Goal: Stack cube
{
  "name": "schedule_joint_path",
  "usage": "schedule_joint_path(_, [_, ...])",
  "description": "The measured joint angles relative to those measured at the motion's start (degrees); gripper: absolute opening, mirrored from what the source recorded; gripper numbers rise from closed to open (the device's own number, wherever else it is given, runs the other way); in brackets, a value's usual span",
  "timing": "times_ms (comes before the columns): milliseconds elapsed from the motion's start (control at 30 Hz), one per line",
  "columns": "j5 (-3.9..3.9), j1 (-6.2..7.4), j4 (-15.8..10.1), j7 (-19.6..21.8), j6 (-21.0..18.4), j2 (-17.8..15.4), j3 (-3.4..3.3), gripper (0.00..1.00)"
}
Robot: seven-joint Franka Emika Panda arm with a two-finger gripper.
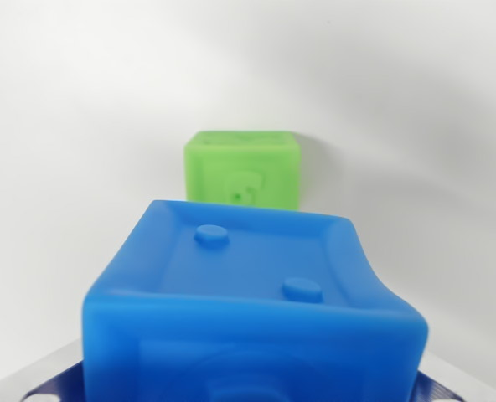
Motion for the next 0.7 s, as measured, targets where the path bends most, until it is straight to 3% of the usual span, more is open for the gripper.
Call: schedule_joint_path(700, [0.00, 0.45, 0.4, 0.5, 5.5, 6.3, -0.15, 0.00])
